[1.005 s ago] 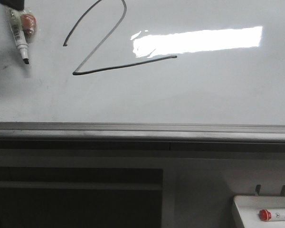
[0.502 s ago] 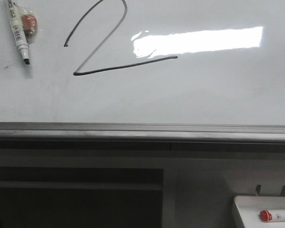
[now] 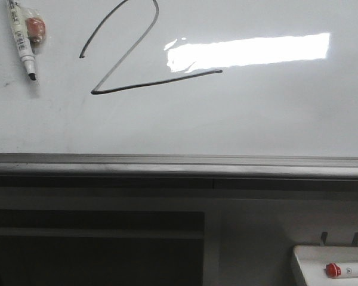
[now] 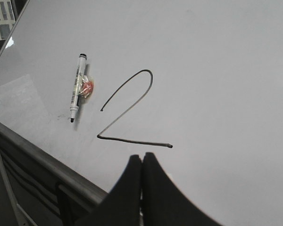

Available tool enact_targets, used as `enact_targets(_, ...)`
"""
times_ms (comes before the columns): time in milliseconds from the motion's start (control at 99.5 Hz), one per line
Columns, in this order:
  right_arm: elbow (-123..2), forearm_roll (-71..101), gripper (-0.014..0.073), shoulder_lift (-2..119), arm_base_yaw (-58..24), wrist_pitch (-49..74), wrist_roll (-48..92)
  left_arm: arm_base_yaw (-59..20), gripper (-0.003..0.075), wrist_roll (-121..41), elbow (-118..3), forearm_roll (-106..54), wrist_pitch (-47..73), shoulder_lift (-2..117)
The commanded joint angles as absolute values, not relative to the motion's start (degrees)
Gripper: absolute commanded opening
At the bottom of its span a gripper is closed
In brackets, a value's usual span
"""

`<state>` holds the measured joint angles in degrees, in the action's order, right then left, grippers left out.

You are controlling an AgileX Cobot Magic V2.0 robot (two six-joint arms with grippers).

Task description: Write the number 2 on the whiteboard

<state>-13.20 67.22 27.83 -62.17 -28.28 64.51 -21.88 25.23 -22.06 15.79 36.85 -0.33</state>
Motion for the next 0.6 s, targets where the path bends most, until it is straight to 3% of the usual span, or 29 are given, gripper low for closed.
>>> enact_targets(0, -14.7, 65.33, -0.0071, 27.85, -61.8, -30.99, 64.89, -21.77, -0.002, 25.55, -22.1, 14.99, 32.47, -0.25)
enact_targets(593, -14.6, 65.77, -0.0071, 27.85, -61.8, -30.42, 64.89, -21.77, -0.002, 25.55, -20.91, 14.99, 32.0, -0.25)
